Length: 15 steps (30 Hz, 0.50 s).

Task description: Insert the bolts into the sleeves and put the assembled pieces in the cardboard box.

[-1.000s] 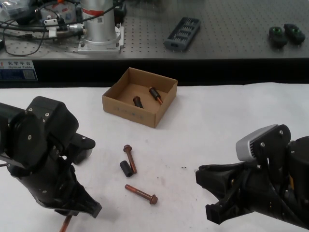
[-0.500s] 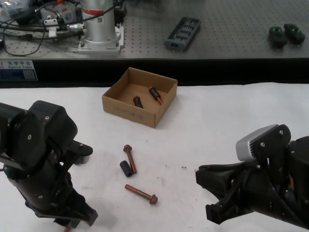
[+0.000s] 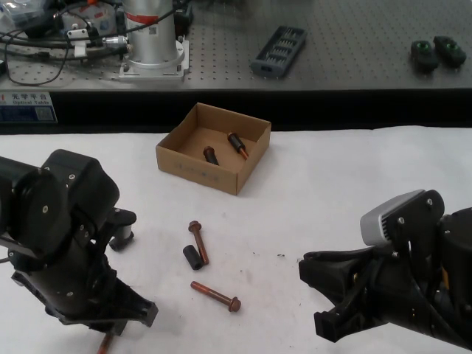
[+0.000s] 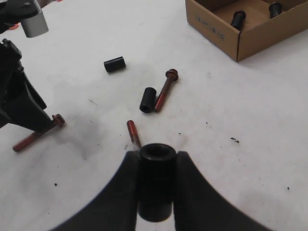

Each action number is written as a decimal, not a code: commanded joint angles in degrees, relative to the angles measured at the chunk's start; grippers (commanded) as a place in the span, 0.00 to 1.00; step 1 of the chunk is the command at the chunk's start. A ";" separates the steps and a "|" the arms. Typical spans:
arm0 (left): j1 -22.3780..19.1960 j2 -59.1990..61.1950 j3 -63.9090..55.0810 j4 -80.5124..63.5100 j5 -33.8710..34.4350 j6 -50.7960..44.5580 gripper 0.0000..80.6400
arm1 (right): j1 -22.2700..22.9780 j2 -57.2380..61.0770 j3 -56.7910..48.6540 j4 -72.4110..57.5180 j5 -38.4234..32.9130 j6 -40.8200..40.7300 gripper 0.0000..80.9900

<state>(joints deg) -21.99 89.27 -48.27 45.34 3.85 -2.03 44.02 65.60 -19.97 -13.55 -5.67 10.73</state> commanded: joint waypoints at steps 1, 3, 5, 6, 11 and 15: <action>0.07 -0.11 0.50 -1.17 -0.65 -1.52 0.34 | 0.14 -0.69 -0.16 -0.56 0.02 -0.44 0.08; 0.07 -0.11 1.86 -2.73 -0.65 -1.52 0.34 | 0.14 -0.69 -0.16 -0.47 0.02 -0.44 0.08; 0.07 -0.11 3.71 -5.14 -0.65 -1.52 0.34 | 0.14 -0.69 -0.16 -0.47 0.02 -0.44 0.08; 0.07 -0.11 4.49 -6.06 -0.65 -1.52 0.34 | 0.14 -0.69 -0.16 -0.47 0.02 -0.44 0.08; 0.07 -0.11 5.65 -8.08 -0.65 -1.52 0.34 | 0.14 -0.69 -0.16 -0.47 0.02 -0.44 0.08; 0.07 -0.11 5.64 -7.95 0.69 -1.91 0.34 | 0.14 -0.69 -0.16 -0.47 0.02 -0.44 0.08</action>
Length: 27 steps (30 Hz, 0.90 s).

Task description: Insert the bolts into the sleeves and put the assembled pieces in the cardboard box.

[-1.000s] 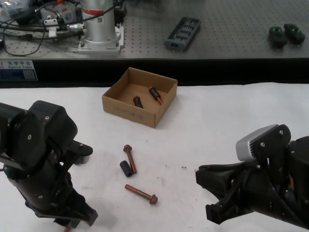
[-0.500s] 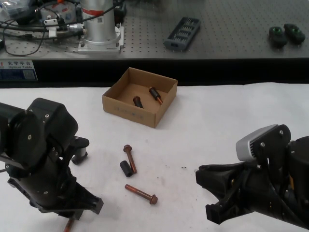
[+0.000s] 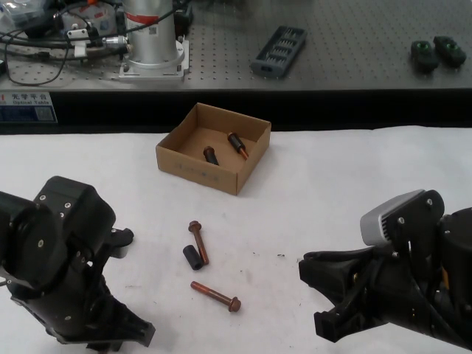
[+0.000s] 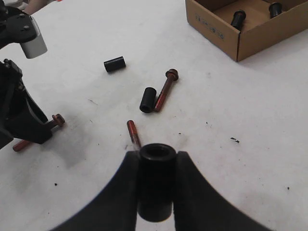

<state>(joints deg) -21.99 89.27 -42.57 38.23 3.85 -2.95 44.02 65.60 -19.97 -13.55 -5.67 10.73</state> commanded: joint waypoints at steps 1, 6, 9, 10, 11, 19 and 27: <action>0.07 0.01 -0.06 -0.84 1.15 -0.99 0.34 | 0.14 -0.69 -0.16 -0.47 0.02 -0.44 0.08; 0.07 1.23 -0.06 -1.36 1.55 -0.99 0.34 | 0.14 -0.69 -0.16 -0.47 0.02 -0.44 0.08; 0.07 2.49 -0.06 -1.55 1.55 -0.99 0.31 | 0.14 -0.69 -0.16 -0.47 0.02 -0.44 0.08; 0.07 2.94 -0.06 -1.55 1.55 -0.99 0.26 | 0.14 -0.69 -0.16 -0.47 0.02 -0.44 0.08; 0.07 3.29 -0.06 -1.44 1.55 -0.71 0.19 | 0.14 -0.69 -0.16 -0.47 0.02 -0.44 0.08; 0.07 3.61 -0.06 -2.31 6.03 4.59 0.01 | 0.14 -0.69 -0.16 -0.52 0.02 -0.97 0.08; -0.03 -3.11 0.16 -10.24 10.60 -1.03 0.01 | 0.14 0.31 -0.16 -2.01 -1.22 -3.02 0.08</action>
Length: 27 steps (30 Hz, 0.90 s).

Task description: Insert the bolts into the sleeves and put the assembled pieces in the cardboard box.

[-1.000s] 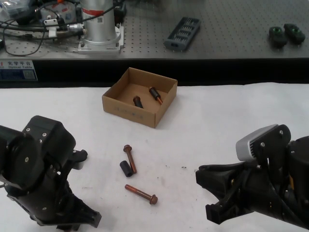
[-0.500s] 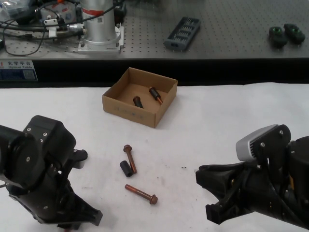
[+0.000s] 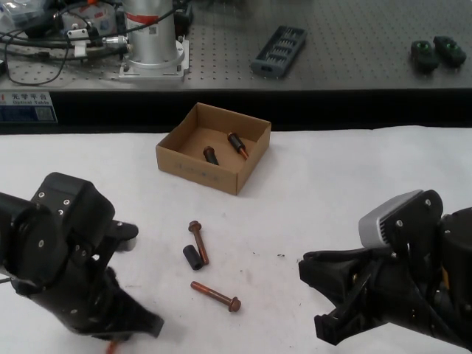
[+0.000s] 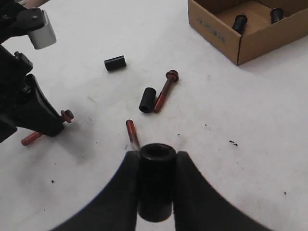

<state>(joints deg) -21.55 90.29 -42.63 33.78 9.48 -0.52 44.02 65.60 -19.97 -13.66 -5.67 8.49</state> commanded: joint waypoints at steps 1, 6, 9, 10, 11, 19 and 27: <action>-0.47 -5.71 0.60 -7.34 5.81 -4.01 0.01 | 0.14 0.83 -0.12 -2.57 -1.87 -0.78 0.08; -0.47 -15.94 5.94 -17.44 8.03 -5.19 0.01 | 0.14 4.64 -0.12 -7.14 -6.75 -2.35 0.08; -0.47 -22.76 10.78 -24.01 8.48 -4.98 0.01 | 0.14 7.16 -0.12 -10.24 -11.75 -3.89 0.08; -0.47 -25.21 12.18 -26.60 9.28 -4.98 0.01 | 0.14 7.97 -0.12 -11.23 -13.67 -4.76 0.08; -0.47 -27.61 13.99 -29.48 10.36 -4.98 0.01 | 0.14 8.79 -0.12 -12.01 -15.63 -5.84 0.08; -0.47 -43.29 28.99 -54.28 18.10 -5.10 0.01 | 0.14 17.15 -0.12 -21.58 -29.23 -9.85 0.08; -0.47 -45.96 40.25 -78.51 21.19 -10.67 0.01 | 0.14 22.47 -0.12 -34.17 -32.65 -9.38 0.08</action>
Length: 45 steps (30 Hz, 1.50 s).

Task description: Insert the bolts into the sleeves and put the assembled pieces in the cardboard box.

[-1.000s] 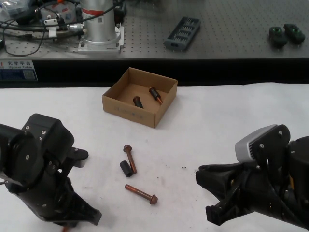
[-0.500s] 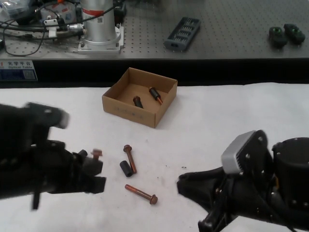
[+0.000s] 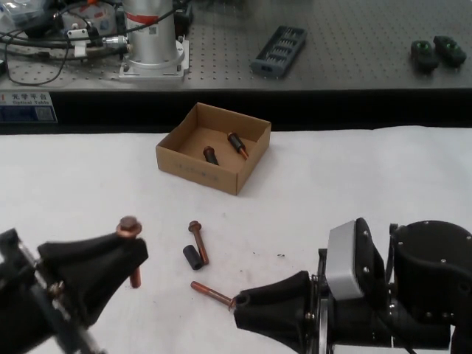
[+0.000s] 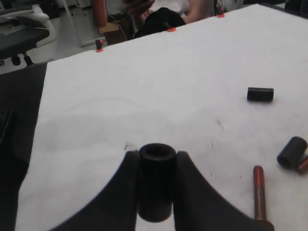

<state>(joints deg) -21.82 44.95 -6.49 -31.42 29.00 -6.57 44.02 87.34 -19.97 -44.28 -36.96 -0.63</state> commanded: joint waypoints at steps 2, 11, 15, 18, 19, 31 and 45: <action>-0.20 -0.62 5.56 -19.14 3.42 -7.40 0.01 | 0.62 1.63 -0.12 -5.05 -1.36 -0.21 0.08; -4.29 0.83 6.16 -24.73 6.18 -9.72 0.01 | 7.52 6.43 -0.24 -17.79 -1.36 -1.44 0.08; -8.19 3.65 6.16 -27.85 6.18 -8.19 0.01 | 8.14 6.50 -0.24 -18.26 -1.92 -2.77 0.08; -10.46 5.98 6.16 -29.92 6.18 -7.90 0.01 | 8.14 6.50 -0.24 -18.26 -3.77 -3.27 0.08; -10.99 6.58 6.16 -30.57 6.18 -7.80 0.01 | 8.14 6.50 -0.24 -18.26 -4.08 -3.27 0.08; -12.19 11.64 6.16 -34.83 6.18 -7.80 0.01 | 8.14 6.50 -0.24 -21.00 -7.57 -3.27 0.08; -12.19 12.11 6.16 -35.15 6.08 -7.64 0.01 | 8.14 6.50 -0.13 -22.97 -11.64 -2.85 0.08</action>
<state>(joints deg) -33.69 56.90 -0.33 -65.04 34.90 -14.67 51.97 93.62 -19.97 -66.23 -47.74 -3.44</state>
